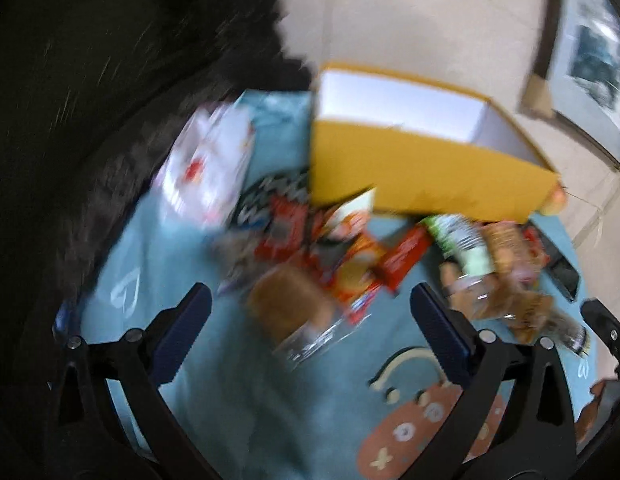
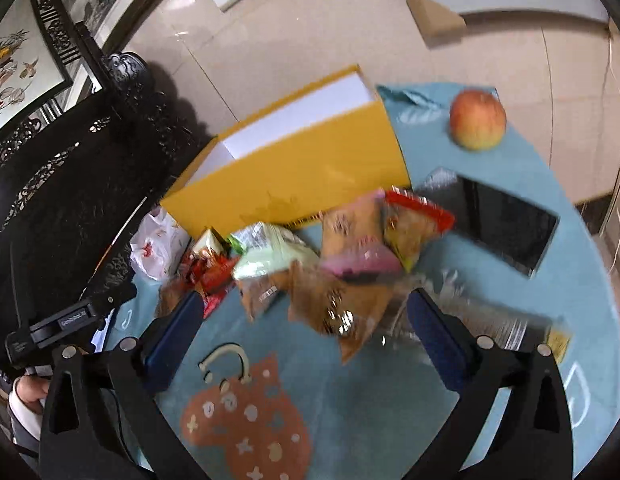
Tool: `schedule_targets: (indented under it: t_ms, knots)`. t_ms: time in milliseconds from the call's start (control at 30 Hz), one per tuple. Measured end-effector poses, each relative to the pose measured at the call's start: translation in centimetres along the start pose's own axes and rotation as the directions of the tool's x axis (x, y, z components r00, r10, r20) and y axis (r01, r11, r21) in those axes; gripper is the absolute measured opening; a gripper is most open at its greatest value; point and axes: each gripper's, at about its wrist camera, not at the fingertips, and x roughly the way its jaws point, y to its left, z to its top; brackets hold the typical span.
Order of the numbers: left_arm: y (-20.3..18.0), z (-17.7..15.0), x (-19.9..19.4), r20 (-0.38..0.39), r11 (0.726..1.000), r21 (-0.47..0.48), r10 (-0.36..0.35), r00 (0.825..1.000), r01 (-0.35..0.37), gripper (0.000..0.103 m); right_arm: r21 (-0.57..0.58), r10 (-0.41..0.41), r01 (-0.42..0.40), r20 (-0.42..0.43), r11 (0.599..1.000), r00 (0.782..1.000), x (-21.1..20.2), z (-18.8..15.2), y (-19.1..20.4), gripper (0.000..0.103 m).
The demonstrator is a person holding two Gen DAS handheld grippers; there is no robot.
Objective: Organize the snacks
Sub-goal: 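Grasp a wrapped bread roll with left tool while right grasps the long dark biscuit pack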
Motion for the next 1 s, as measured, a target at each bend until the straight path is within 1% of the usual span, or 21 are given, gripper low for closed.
schedule_targets:
  t_ms: [67, 133, 167, 233, 267, 333, 400, 467, 533, 567, 600, 633, 700, 733, 800, 900, 933, 1000]
  knots:
    - [1.3, -0.5, 1.4, -0.044, 0.997, -0.077, 0.014, 0.999, -0.018, 0.101, 0.020, -0.002, 0.002, -0.009, 1.000, 1.000, 0.5, -0.5, -0.6, 0.102]
    - [2.2, -0.7, 2.6, -0.082, 0.989, -0.148, 0.004, 0.997, -0.016, 0.101, 0.058, 0.021, -0.019, -0.036, 0.998, 0.999, 1.2, -0.9, -1.3, 0.102]
    - [2.6, -0.7, 3.5, -0.110, 0.981, -0.193, -0.009, 0.994, -0.013, 0.101, 0.074, 0.017, -0.013, -0.054, 0.997, 0.998, 1.5, -1.0, -1.5, 0.102]
    - [2.8, -0.9, 4.5, -0.140, 0.970, -0.244, -0.016, 0.990, -0.019, 0.101, 0.089, 0.014, -0.008, -0.066, 0.996, 0.998, 1.7, -1.1, -1.5, 0.102]
    - [2.7, -0.8, 5.3, -0.159, 0.963, -0.267, -0.007, 0.987, -0.036, 0.101, 0.085, 0.021, -0.015, -0.066, 0.996, 0.998, 1.7, -1.2, -1.4, 0.102]
    - [2.3, -0.8, 6.2, -0.173, 0.958, -0.281, 0.008, 0.985, -0.057, 0.101, 0.059, 0.033, -0.030, -0.062, 0.998, 0.998, 1.5, -1.5, -0.7, 0.102]
    - [1.8, -0.7, 7.4, -0.198, 0.953, -0.285, 0.051, 0.979, -0.107, 0.101, 0.031, 0.039, -0.037, -0.064, 0.999, 0.997, 1.5, -1.7, 0.1, 0.102]
    - [1.6, -0.7, 8.8, -0.233, 0.943, -0.297, 0.079, 0.969, -0.149, 0.101, 0.004, 0.044, -0.044, -0.072, 0.999, 0.996, 1.6, -2.0, 0.7, 0.102]
    - [1.6, -1.1, 10.0, -0.277, 0.937, -0.305, 0.086, 0.957, -0.173, 0.101, -0.017, 0.045, -0.046, -0.079, 0.999, 0.996, 1.7, -2.2, 1.2, 0.102]
    - [1.5, -1.3, 10.1, -0.273, 0.936, -0.300, 0.100, 0.957, -0.183, 0.101, -0.025, 0.042, -0.044, -0.082, 0.999, 0.996, 1.8, -2.3, 1.4, 0.102]
    - [1.4, -1.4, 9.9, -0.254, 0.938, -0.288, 0.119, 0.960, -0.193, 0.097, -0.037, 0.038, -0.041, -0.084, 0.998, 0.996, 1.9, -2.4, 1.5, 0.102]
    - [1.3, -1.5, 9.9, -0.246, 0.939, -0.289, 0.117, 0.962, -0.188, 0.085, -0.043, 0.035, -0.038, -0.085, 0.998, 0.996, 1.9, -2.5, 1.6, 0.102]
    - [1.1, -1.6, 9.0, -0.199, 0.949, -0.260, 0.126, 0.972, -0.177, 0.062, -0.054, 0.027, -0.032, -0.088, 0.998, 0.996, 2.1, -2.5, 1.8, 0.102]
    - [1.0, -1.6, 8.6, -0.191, 0.958, -0.241, 0.108, 0.976, -0.153, 0.057, -0.055, 0.024, -0.029, -0.089, 0.998, 0.996, 2.2, -2.6, 1.8, 0.102]
    - [0.9, -2.1, 7.8, -0.181, 0.968, -0.214, 0.093, 0.979, -0.132, 0.056, -0.055, 0.009, -0.014, -0.086, 0.998, 0.996, 2.3, -2.5, 1.5, 0.102]
    - [0.8, -3.3, 6.1, -0.145, 0.977, -0.193, 0.065, 0.987, -0.092, 0.056, -0.046, -0.018, 0.014, -0.079, 0.999, 0.997, 2.4, -2.3, 0.9, 0.102]
    - [0.6, -3.7, 5.1, -0.122, 0.981, -0.181, 0.047, 0.991, -0.069, 0.056, -0.041, -0.025, 0.022, -0.077, 0.999, 0.997, 2.4, -2.2, 0.6, 0.102]
    - [0.3, -4.4, 3.8, -0.084, 0.987, -0.155, 0.032, 0.996, -0.045, 0.056, -0.031, -0.034, 0.032, -0.059, 0.999, 0.998, 1.9, -1.8, 0.0, 0.102]
